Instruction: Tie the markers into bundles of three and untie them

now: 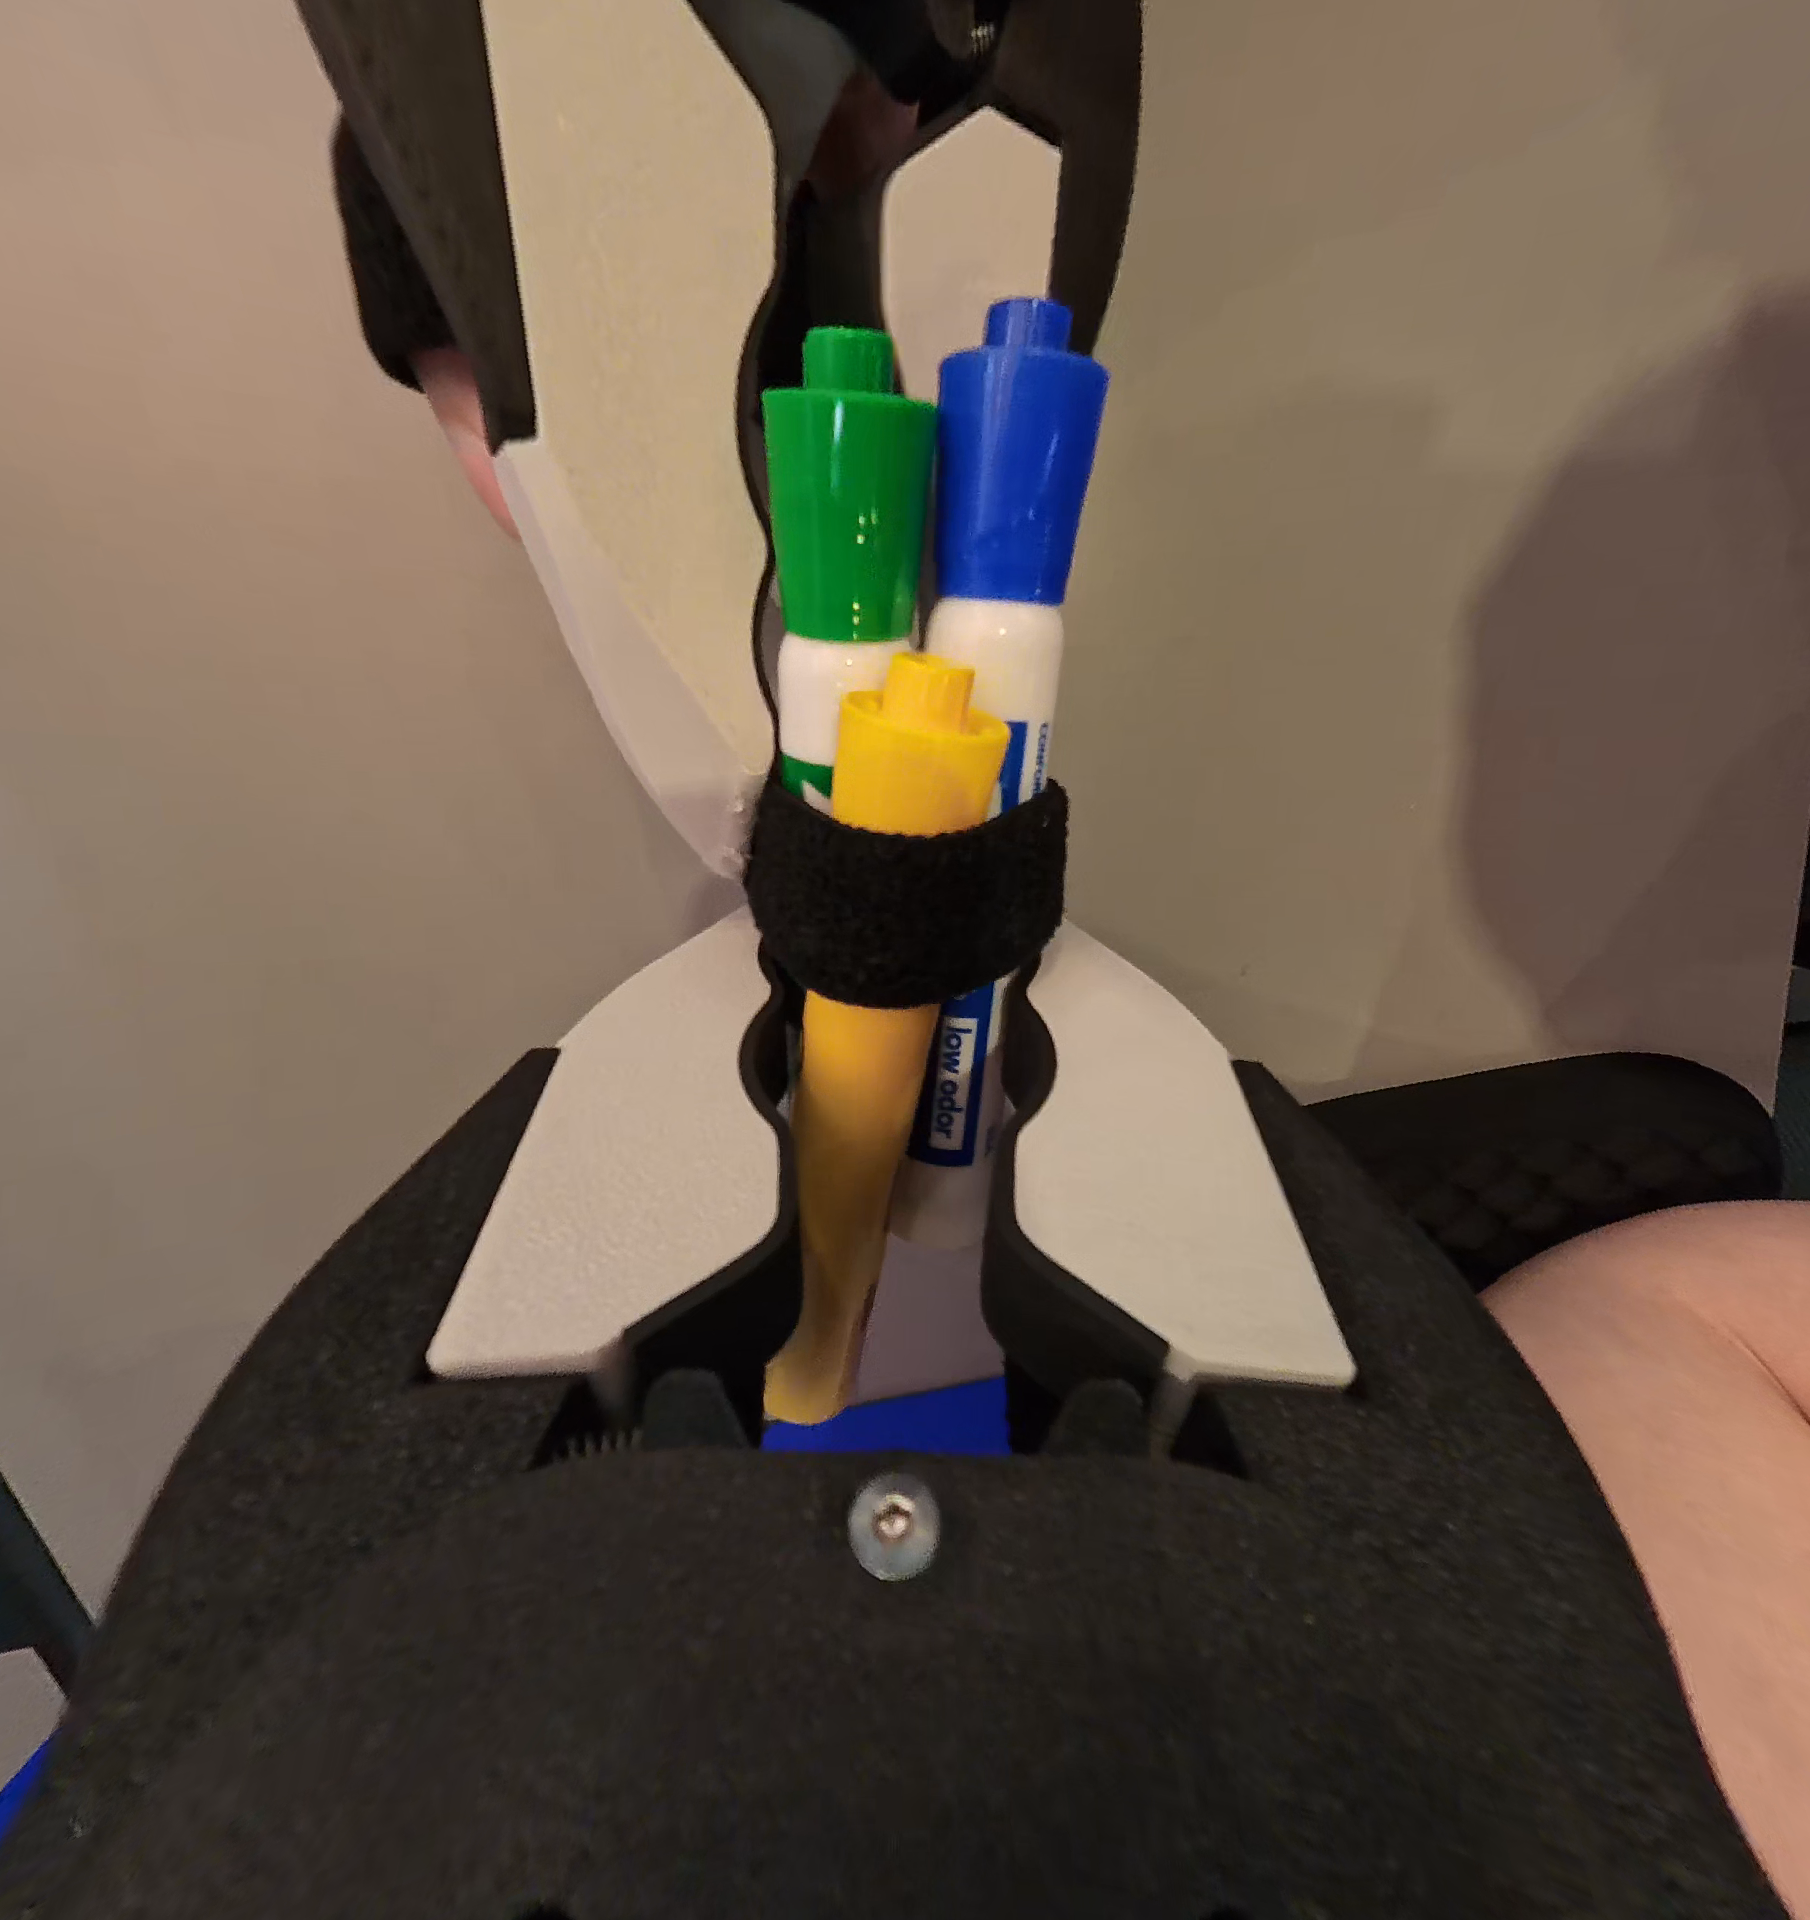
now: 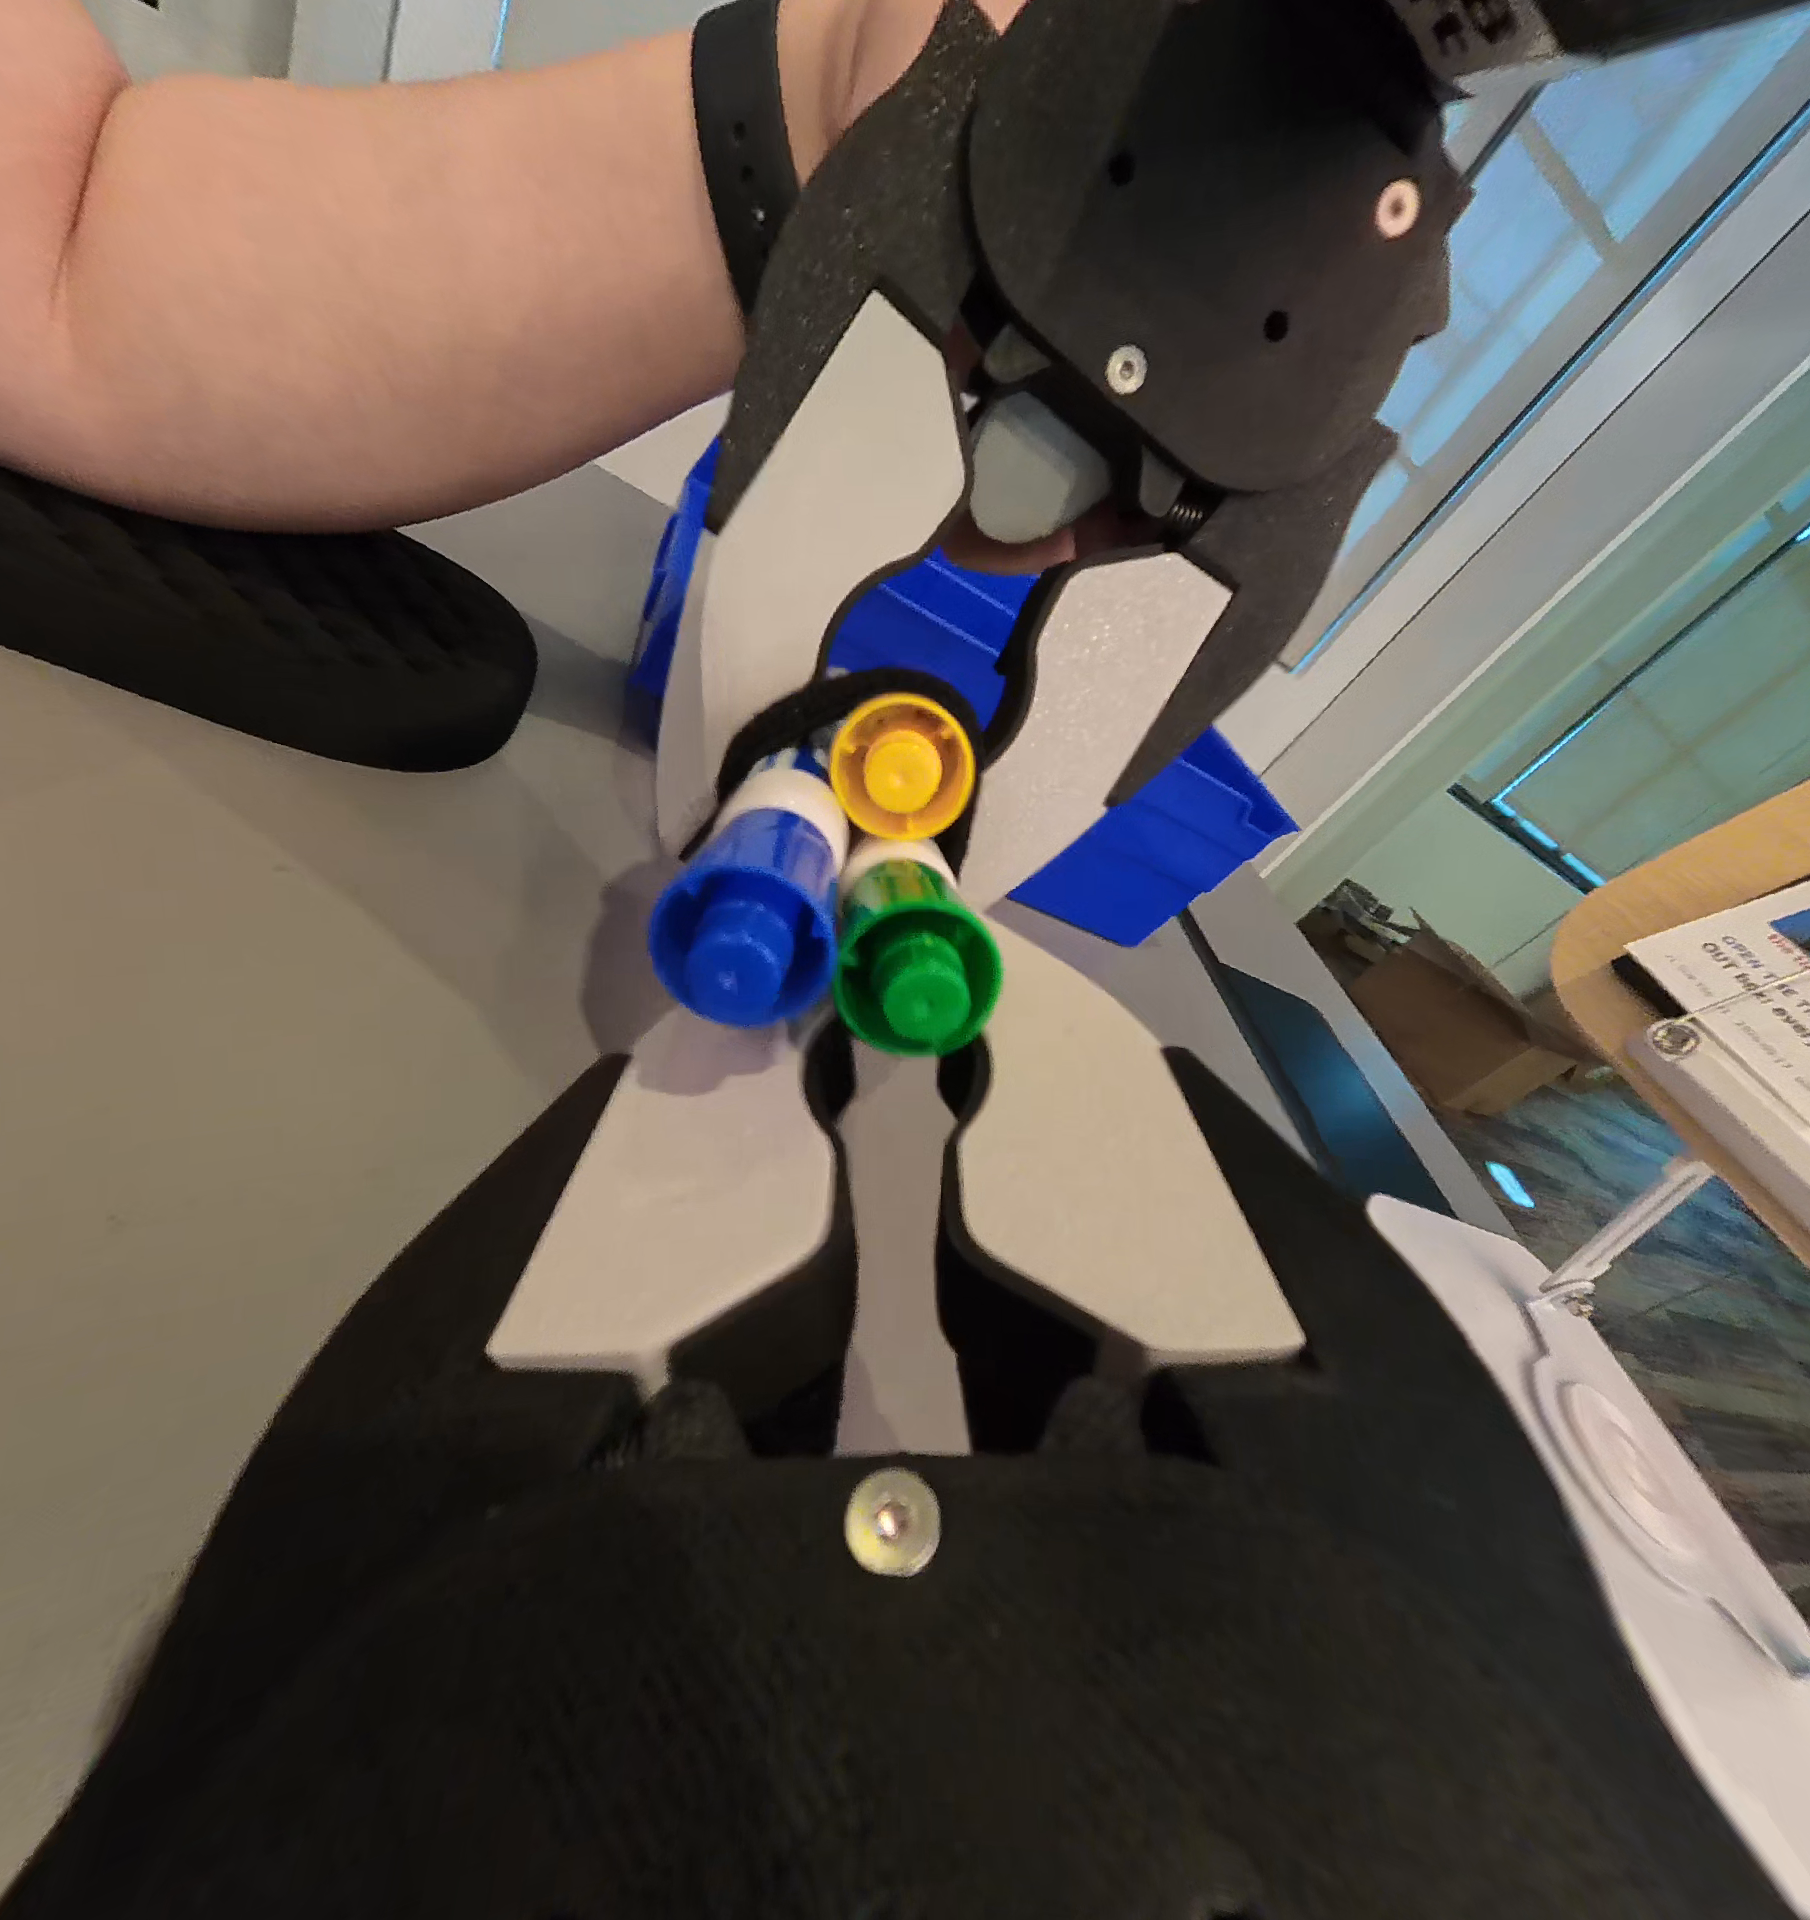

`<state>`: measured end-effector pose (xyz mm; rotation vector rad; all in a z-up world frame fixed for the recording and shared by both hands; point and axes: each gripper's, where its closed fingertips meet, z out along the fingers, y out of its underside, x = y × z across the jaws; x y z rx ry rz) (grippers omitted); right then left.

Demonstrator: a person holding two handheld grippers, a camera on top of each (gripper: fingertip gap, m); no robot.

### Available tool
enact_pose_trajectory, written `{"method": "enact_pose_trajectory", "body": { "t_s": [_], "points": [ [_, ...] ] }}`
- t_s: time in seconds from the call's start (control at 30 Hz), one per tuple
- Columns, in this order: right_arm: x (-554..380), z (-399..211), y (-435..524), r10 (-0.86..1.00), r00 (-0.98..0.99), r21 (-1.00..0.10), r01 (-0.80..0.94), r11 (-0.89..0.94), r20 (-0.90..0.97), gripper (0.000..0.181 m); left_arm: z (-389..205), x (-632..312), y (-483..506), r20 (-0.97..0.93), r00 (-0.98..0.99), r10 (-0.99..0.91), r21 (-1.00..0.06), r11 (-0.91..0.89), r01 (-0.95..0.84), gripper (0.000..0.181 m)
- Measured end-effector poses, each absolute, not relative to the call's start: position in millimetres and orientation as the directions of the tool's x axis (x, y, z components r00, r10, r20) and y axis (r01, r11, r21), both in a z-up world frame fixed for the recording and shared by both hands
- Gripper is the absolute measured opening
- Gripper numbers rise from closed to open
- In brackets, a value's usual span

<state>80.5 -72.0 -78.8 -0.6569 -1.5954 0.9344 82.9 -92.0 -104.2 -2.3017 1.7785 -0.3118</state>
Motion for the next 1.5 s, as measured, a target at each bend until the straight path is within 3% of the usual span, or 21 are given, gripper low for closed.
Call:
{"method": "enact_pose_trajectory", "body": {
  "t_s": [0.5,0.57,0.63,0.67,0.7,0.8,0.97,1.2,1.3,1.43,1.5],
  "points": [
    [83,-81,-66,0.775,-0.192,-0.796,-0.077,0.6,0.603,0.007,-108,84,-91,0.026,0.243,-0.97,-0.279,-0.24,-0.93,0.037],
    [82,-81,-65,0.776,-0.175,-0.794,-0.072,0.604,0.606,0.011,-108,83,-90,0.025,0.249,-0.968,-0.274,-0.246,-0.93,0.037],
    [79,-86,-61,0.773,-0.161,-0.787,-0.034,0.616,0.613,0.027,-109,81,-90,0.033,0.254,-0.967,-0.271,-0.253,-0.929,0.034],
    [78,-91,-58,0.772,-0.164,-0.783,-0.007,0.622,0.615,0.034,-108,80,-91,0.033,0.251,-0.968,-0.271,-0.25,-0.93,0.021],
    [77,-95,-56,0.775,-0.169,-0.784,0.016,0.62,0.61,0.034,-106,80,-89,0.028,0.262,-0.965,-0.284,-0.259,-0.923,0.018],
    [79,-101,-58,0.783,-0.207,-0.797,0.028,0.604,0.586,0.017,-105,78,-88,0.022,0.264,-0.964,-0.29,-0.259,-0.922,0.019],
    [80,-114,-48,0.781,-0.227,-0.782,0.11,0.614,0.582,0.016,-119,71,-90,0.057,0.283,-0.957,-0.212,-0.289,-0.934,0.019],
    [94,-104,-21,0.795,-0.174,-0.784,0.144,0.604,0.581,0.015,-117,67,-88,0.035,0.29,-0.956,-0.214,-0.291,-0.933,0.019],
    [111,-101,-18,0.832,-0.195,-0.812,0.189,0.552,0.519,0.016,-118,61,-87,0.027,0.313,-0.949,-0.202,-0.312,-0.928,0.019],
    [146,-104,-55,0.906,-0.33,-0.904,0.243,0.352,0.264,0.019,-118,54,-88,0.014,0.32,-0.947,-0.175,-0.318,-0.932,0.019],
    [155,-101,-77,0.897,-0.354,-0.903,0.234,0.36,0.266,0.022,-117,53,-87,0.002,0.329,-0.944,-0.165,-0.325,-0.931,0.019]
  ]
}}
